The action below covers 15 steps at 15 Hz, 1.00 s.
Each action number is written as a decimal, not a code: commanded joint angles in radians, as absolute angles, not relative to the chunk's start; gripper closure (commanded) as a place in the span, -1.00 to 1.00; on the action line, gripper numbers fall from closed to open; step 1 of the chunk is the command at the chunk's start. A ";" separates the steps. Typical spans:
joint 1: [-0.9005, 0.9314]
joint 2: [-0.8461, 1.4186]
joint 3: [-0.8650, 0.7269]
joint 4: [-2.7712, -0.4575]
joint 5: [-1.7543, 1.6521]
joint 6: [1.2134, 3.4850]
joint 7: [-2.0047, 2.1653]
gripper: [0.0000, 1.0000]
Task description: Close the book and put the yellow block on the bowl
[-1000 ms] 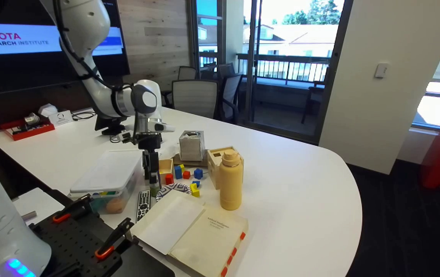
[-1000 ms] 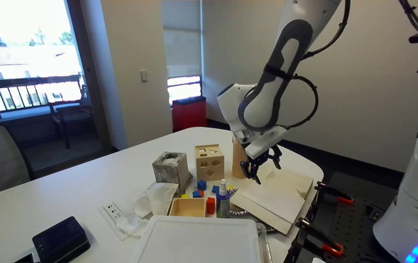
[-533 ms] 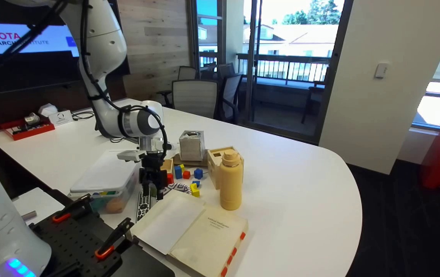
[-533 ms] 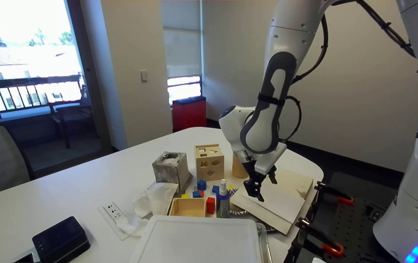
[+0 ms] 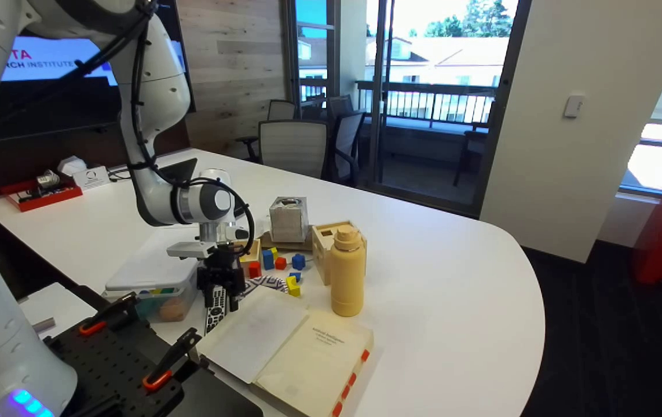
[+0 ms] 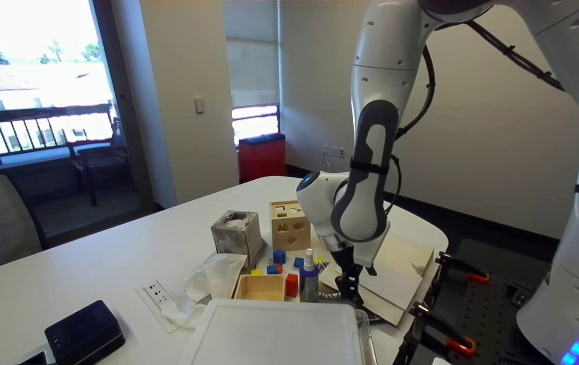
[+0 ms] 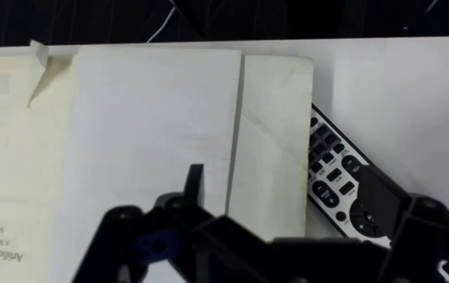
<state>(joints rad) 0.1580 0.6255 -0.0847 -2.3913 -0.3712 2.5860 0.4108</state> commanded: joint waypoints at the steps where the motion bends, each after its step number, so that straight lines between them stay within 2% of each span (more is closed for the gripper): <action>1: 0.197 0.664 -0.119 -2.378 -0.353 2.645 0.379 -1.00; 11: 0.323 0.758 -0.246 -2.343 -0.303 2.808 0.424 -1.00; 15: 0.443 0.799 -0.350 -2.335 -0.311 2.855 0.492 -1.00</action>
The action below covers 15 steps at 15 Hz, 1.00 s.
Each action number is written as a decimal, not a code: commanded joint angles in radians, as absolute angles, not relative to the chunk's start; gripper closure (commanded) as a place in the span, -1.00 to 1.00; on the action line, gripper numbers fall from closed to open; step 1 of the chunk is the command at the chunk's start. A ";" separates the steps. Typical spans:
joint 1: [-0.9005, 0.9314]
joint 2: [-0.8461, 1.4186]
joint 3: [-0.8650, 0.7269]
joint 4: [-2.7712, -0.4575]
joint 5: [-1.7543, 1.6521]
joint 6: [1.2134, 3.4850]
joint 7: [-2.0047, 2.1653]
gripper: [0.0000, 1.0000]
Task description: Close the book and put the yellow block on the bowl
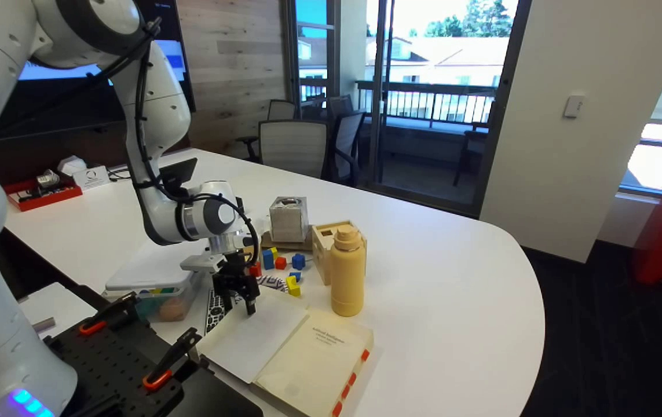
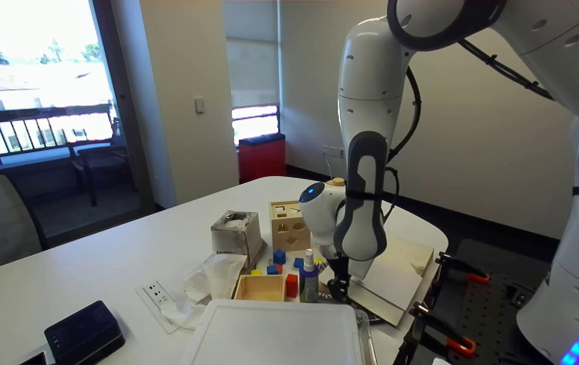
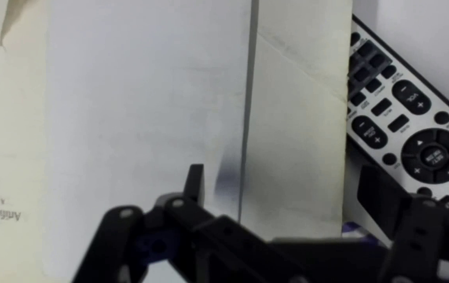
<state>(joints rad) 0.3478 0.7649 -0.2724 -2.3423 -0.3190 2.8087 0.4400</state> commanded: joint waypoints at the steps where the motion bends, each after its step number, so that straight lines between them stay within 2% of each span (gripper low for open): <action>1: 0.468 0.809 -0.373 -2.334 -0.306 2.867 0.502 -1.00; 15: 0.742 0.868 -0.595 -2.386 -0.163 2.914 0.602 -1.00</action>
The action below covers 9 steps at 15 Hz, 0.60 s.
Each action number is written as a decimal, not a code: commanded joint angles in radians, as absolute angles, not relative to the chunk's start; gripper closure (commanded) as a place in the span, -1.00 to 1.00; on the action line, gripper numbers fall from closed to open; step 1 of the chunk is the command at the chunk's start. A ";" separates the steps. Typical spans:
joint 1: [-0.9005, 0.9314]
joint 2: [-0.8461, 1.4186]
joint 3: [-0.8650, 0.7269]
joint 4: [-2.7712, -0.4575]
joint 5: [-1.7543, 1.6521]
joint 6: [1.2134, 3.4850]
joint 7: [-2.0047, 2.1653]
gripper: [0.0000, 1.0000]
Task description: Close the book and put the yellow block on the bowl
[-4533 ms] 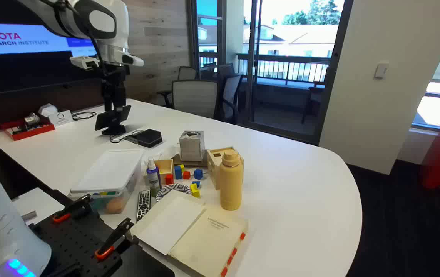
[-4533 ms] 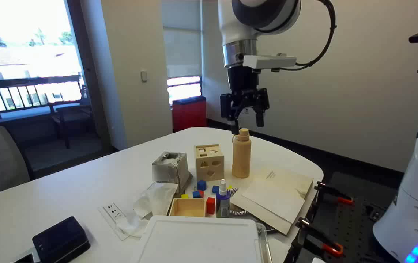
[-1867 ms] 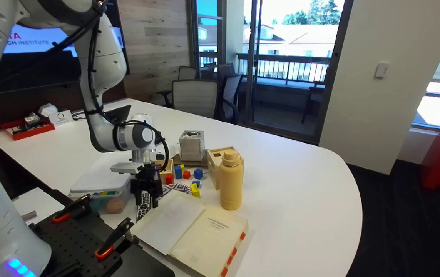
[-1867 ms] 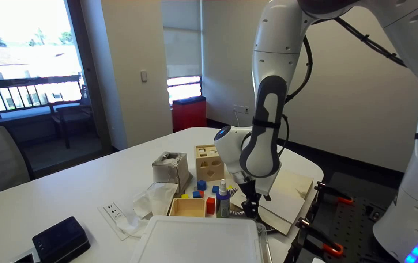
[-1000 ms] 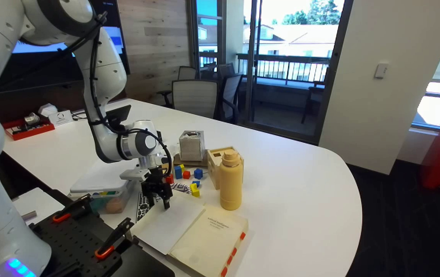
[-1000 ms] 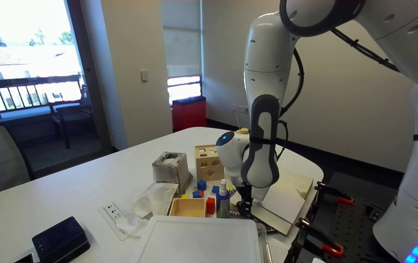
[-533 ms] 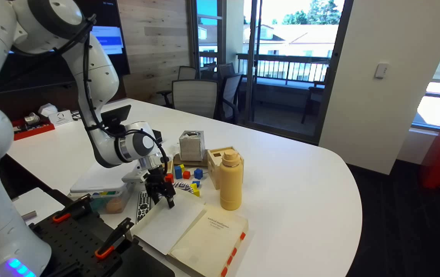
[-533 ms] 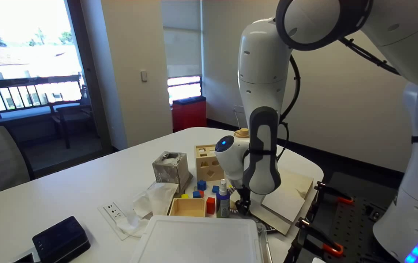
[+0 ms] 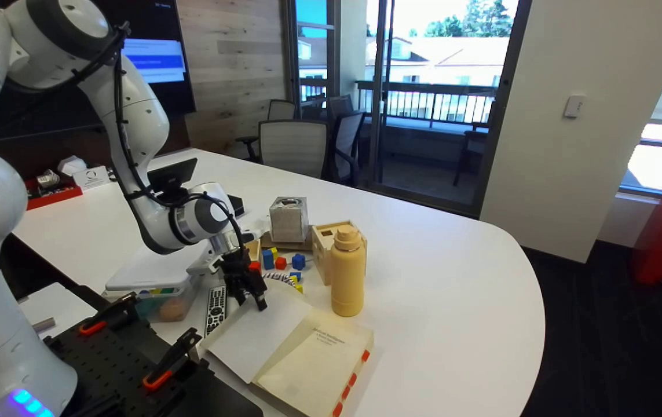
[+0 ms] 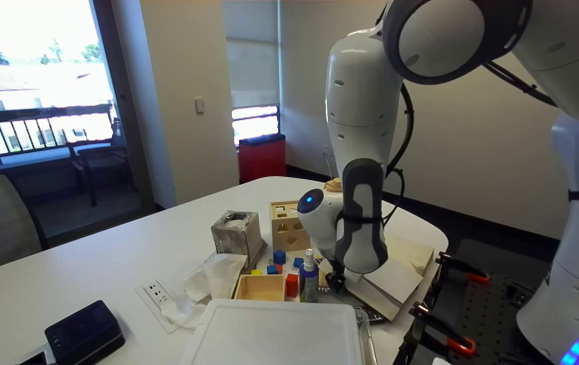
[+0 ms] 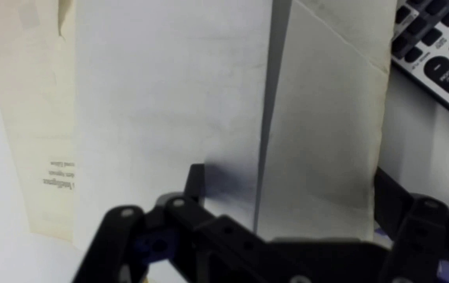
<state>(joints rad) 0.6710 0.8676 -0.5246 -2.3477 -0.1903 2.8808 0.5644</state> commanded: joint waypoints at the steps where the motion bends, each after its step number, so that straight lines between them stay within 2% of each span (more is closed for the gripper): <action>1: 0.760 0.863 -0.613 -2.394 -0.154 2.911 0.611 -1.00; 9: 0.902 0.843 -0.790 -2.455 -0.074 2.896 0.638 -1.00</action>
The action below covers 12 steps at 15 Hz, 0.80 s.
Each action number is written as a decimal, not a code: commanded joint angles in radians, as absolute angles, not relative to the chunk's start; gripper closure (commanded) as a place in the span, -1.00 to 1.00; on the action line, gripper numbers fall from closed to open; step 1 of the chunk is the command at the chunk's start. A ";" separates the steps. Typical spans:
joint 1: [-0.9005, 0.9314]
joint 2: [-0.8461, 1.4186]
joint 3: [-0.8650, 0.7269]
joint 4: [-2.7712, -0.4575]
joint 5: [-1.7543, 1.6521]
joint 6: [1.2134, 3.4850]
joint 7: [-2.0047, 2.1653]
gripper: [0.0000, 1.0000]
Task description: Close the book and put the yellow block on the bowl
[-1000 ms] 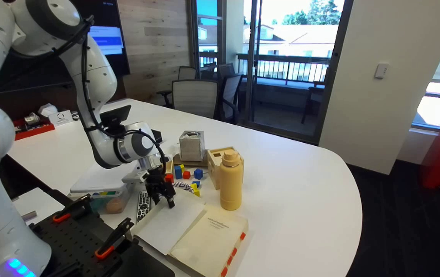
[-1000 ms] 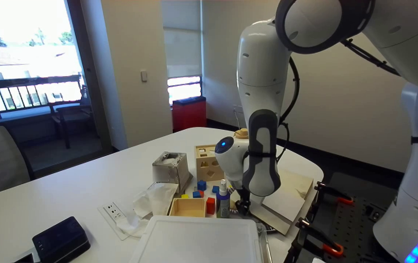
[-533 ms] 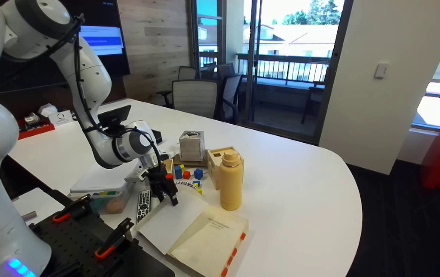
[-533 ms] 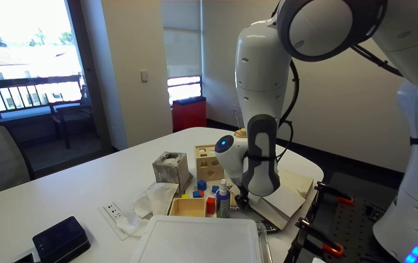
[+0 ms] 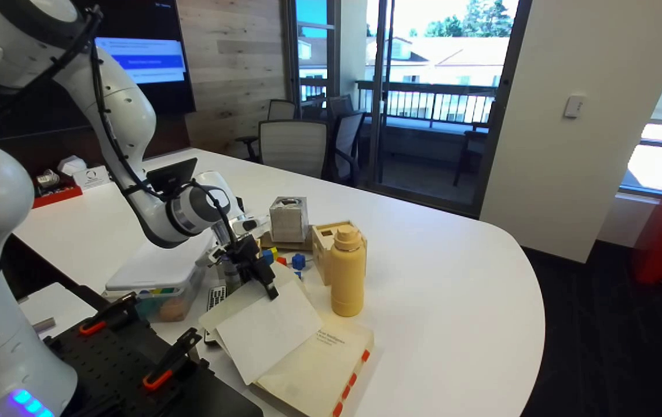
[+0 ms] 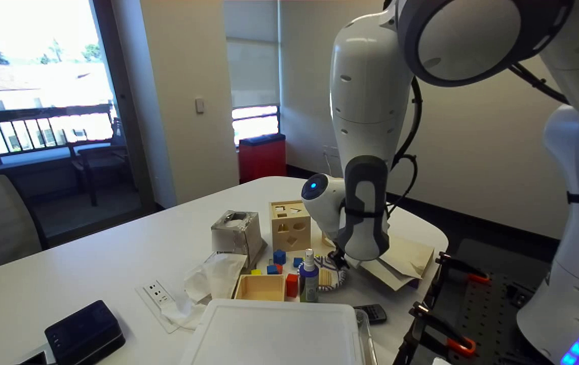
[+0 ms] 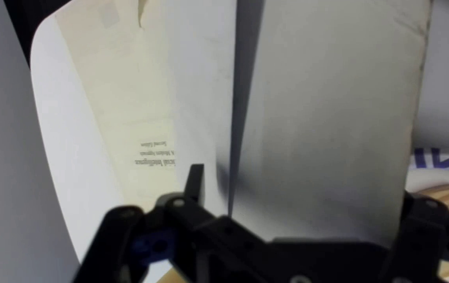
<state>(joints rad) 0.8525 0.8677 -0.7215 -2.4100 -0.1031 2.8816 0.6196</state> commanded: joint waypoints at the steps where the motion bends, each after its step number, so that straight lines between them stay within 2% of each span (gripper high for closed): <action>1: 0.919 0.844 -0.820 -2.461 -0.061 2.896 0.641 -1.00; 12: 0.986 0.858 -1.086 -2.512 0.083 2.862 0.639 -1.00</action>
